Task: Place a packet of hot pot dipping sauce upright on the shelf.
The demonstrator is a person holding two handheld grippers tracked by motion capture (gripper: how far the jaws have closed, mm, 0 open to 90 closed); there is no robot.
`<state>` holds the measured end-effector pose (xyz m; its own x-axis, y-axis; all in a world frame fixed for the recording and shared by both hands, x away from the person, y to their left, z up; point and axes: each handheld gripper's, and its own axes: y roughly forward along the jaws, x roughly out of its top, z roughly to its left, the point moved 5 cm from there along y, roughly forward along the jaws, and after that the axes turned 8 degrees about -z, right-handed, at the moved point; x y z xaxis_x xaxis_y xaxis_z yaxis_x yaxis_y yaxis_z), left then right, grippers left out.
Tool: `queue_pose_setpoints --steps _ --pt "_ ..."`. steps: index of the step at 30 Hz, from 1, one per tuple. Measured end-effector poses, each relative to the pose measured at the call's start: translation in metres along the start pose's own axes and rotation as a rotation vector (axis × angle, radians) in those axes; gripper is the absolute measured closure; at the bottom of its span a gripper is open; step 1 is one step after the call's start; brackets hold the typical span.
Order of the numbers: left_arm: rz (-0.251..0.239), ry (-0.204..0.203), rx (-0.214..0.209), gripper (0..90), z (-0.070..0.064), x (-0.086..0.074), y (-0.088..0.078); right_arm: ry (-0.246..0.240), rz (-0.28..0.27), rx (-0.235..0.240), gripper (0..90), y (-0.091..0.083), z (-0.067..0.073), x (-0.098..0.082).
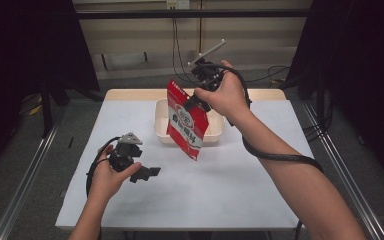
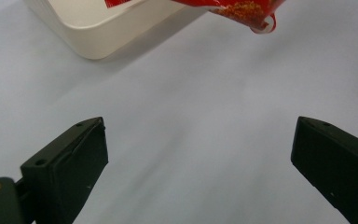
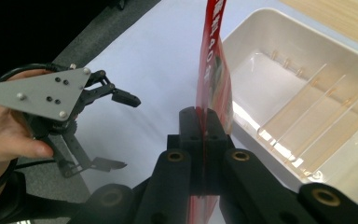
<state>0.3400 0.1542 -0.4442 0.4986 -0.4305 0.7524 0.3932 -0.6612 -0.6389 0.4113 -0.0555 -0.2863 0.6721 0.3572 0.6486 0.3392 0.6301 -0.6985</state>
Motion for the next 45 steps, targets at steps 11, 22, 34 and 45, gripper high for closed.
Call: queue_pose_setpoints --steps 11,22,34,45 --pt "0.003 -0.006 -0.006 3.7 -0.001 0.001 -0.001 0.015 -0.035 -0.034 90.0 0.0 -0.006 0.015" --pt "-0.015 -0.002 0.001 3.7 -0.001 0.002 -0.004 0.02 -0.051 -0.057 90.0 0.007 -0.007 0.026" --pt "-0.011 0.001 -0.003 3.7 -0.002 0.002 -0.003 0.051 -0.068 -0.083 90.0 0.011 -0.016 0.036" --pt "-0.007 0.0 -0.01 3.7 -0.003 0.002 -0.002 0.058 -0.103 -0.098 90.0 0.017 -0.023 0.045"
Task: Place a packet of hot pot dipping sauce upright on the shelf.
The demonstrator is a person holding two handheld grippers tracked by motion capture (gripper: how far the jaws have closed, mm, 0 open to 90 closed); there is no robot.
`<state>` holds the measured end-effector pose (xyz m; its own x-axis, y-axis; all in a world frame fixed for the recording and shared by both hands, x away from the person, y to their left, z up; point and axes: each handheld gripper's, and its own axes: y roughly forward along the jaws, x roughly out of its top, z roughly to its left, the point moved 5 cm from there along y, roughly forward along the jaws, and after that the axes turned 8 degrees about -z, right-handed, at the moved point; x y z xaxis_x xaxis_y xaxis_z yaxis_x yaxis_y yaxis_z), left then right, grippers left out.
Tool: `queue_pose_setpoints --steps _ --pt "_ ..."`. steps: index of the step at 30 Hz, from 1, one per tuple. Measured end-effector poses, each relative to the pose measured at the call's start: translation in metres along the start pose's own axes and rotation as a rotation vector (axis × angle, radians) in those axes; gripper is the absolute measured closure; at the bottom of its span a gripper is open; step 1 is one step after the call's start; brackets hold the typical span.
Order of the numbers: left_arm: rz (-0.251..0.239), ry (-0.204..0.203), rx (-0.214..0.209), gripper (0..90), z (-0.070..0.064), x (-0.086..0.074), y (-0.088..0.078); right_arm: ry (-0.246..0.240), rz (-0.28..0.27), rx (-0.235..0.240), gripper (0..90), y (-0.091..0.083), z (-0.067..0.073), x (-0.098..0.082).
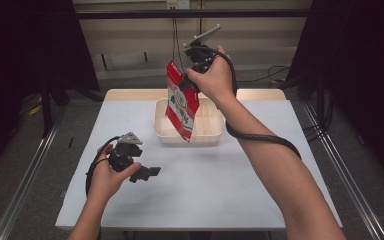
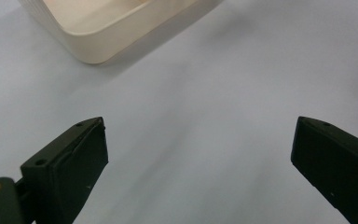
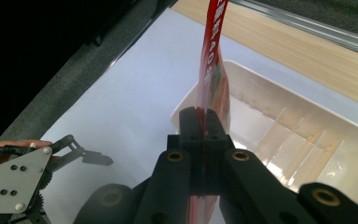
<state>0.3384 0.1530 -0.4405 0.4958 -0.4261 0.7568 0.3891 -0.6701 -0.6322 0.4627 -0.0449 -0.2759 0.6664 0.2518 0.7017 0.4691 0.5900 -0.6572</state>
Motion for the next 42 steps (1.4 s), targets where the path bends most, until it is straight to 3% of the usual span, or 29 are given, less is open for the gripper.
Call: queue_pose_setpoints --steps 26,42 --pt "-0.008 -0.003 0.002 3.7 0.0 0.0 0.0 0.036 -0.046 -0.031 90.0 0.022 -0.008 0.014" --pt "-0.012 0.002 0.001 3.7 -0.001 0.001 -0.002 0.012 -0.081 -0.054 90.0 0.029 -0.009 0.019"
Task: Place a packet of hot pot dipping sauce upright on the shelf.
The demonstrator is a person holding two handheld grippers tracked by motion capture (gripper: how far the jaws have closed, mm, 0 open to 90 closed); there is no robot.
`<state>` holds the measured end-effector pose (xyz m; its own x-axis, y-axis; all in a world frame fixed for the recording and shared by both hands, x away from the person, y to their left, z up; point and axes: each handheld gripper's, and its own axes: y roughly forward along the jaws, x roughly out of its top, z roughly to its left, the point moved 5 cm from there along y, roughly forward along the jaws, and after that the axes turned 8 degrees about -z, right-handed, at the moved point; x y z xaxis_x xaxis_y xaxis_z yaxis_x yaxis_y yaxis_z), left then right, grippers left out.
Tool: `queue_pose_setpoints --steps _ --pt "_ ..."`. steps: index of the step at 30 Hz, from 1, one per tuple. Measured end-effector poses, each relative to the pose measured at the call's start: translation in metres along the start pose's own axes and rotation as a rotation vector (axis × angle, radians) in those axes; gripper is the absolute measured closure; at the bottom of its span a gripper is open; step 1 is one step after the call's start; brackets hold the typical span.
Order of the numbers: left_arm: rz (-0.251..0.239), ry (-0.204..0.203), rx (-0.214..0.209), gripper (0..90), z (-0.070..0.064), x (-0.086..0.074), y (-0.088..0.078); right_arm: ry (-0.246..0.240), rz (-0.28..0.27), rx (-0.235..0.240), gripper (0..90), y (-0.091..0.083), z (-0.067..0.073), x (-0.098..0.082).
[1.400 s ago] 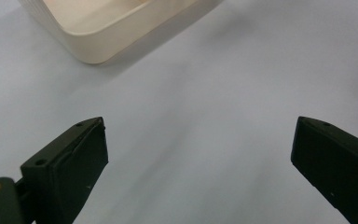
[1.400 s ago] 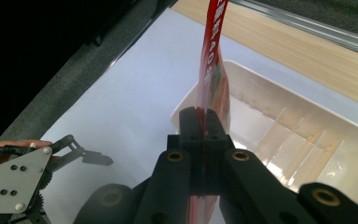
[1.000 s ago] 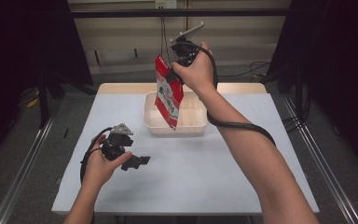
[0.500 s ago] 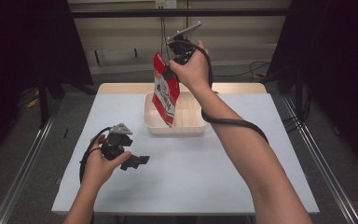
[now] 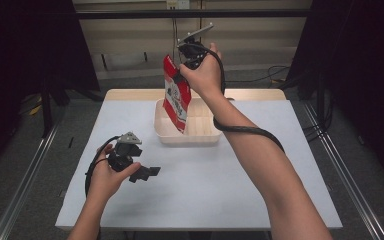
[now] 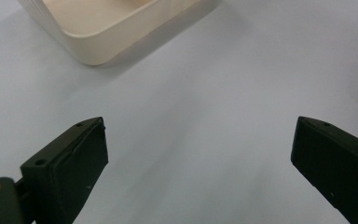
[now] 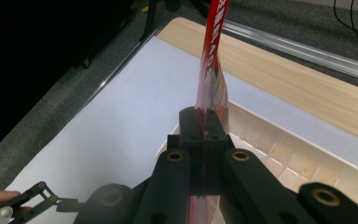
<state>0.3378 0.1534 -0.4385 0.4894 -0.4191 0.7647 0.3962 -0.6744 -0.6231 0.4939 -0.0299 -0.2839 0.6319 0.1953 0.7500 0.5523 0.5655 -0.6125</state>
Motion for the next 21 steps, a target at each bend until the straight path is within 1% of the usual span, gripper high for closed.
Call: queue_pose_setpoints --steps 4,5,6,8,10,11,12,13,15,16,17,20,21 --pt "0.0 0.005 0.003 3.7 0.0 0.0 0.0 -0.001 -0.015 0.005 90.0 0.003 -0.001 0.002" --pt "-0.001 -0.001 0.007 3.7 0.0 0.0 0.0 0.003 -0.015 0.0 90.0 0.003 -0.001 0.002" --pt "-0.002 0.002 0.009 3.7 0.0 0.0 -0.001 0.005 -0.014 0.003 90.0 0.004 -0.001 0.003" --pt "-0.002 0.0 0.003 3.8 0.0 0.0 -0.001 -0.006 -0.018 -0.004 90.0 0.006 -0.001 0.003" --pt "-0.008 -0.003 0.007 3.7 0.0 0.001 -0.001 -0.005 -0.016 0.001 90.0 0.007 -0.001 0.003" --pt "0.005 -0.002 0.0 3.7 0.0 0.0 -0.002 -0.008 -0.014 -0.004 90.0 0.008 0.0 0.004" --pt "0.002 -0.004 0.002 3.7 0.0 0.0 -0.002 -0.02 -0.015 -0.001 90.0 0.009 -0.001 0.004" --pt "-0.009 -0.006 0.006 3.7 0.0 0.0 -0.001 -0.018 -0.015 -0.003 90.0 0.009 -0.001 0.004" --pt "-0.014 -0.008 0.007 3.7 0.0 0.0 0.0 -0.027 -0.011 -0.005 90.0 0.011 -0.001 0.003" --pt "-0.009 -0.007 0.008 3.7 0.0 0.0 0.0 -0.022 -0.008 -0.009 90.0 0.011 -0.001 0.003" --pt "-0.012 -0.008 0.006 3.7 0.0 0.0 0.0 -0.025 -0.008 -0.014 90.0 0.011 -0.001 0.002" --pt "-0.003 0.005 0.004 3.7 0.0 0.001 -0.002 -0.032 0.004 -0.013 90.0 0.012 -0.003 -0.001" --pt "-0.004 -0.003 0.008 3.7 0.0 0.001 -0.002 -0.036 0.008 -0.009 90.0 0.013 -0.003 -0.002"
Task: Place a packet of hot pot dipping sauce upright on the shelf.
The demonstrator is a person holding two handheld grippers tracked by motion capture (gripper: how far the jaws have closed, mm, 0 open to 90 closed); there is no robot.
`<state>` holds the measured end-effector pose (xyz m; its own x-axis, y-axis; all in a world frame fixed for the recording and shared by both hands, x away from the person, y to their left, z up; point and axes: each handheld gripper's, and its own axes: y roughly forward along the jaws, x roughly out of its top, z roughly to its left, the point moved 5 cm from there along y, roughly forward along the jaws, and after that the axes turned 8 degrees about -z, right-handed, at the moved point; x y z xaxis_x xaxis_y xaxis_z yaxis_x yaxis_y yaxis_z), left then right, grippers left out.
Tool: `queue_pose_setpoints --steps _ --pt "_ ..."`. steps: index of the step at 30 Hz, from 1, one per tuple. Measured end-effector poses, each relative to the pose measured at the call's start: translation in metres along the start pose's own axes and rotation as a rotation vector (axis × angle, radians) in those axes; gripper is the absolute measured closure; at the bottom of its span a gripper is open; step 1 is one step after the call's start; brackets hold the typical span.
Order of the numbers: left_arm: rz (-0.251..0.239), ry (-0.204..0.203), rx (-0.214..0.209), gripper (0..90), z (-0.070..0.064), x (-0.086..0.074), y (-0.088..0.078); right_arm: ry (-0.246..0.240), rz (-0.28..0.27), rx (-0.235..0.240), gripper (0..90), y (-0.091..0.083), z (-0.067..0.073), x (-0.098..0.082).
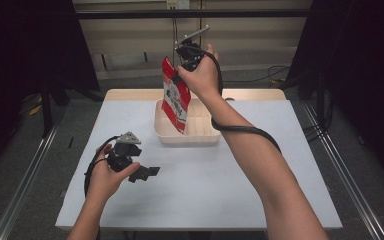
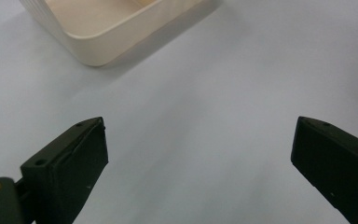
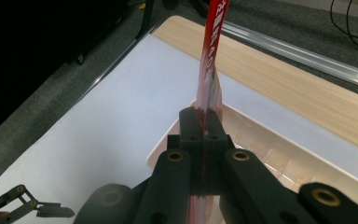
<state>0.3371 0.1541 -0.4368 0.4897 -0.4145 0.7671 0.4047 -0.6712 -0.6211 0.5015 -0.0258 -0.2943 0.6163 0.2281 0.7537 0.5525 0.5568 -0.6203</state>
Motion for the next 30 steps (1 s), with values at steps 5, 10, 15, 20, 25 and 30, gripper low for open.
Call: queue_pose_setpoints --steps 5,10,15,20,25,30 --pt "0.009 0.011 -0.002 3.7 -0.001 0.0 0.0 -0.009 0.012 0.008 90.0 0.001 -0.002 -0.007" --pt "0.005 0.0 -0.007 3.7 -0.002 0.0 0.001 -0.001 0.024 0.008 90.0 0.002 -0.005 -0.014" --pt "0.015 0.009 -0.009 3.7 -0.002 0.0 0.002 -0.005 0.017 0.017 90.0 0.002 -0.007 -0.016" --pt "0.012 0.004 -0.01 3.7 -0.002 0.0 0.002 -0.007 0.014 0.018 90.0 0.002 -0.007 -0.017" --pt "0.017 0.01 -0.012 3.7 -0.003 0.0 0.002 -0.007 0.023 0.017 90.0 0.005 -0.006 -0.02" --pt "0.015 0.01 -0.006 3.7 -0.003 -0.001 0.003 -0.008 0.027 0.018 90.0 0.007 -0.004 -0.023"
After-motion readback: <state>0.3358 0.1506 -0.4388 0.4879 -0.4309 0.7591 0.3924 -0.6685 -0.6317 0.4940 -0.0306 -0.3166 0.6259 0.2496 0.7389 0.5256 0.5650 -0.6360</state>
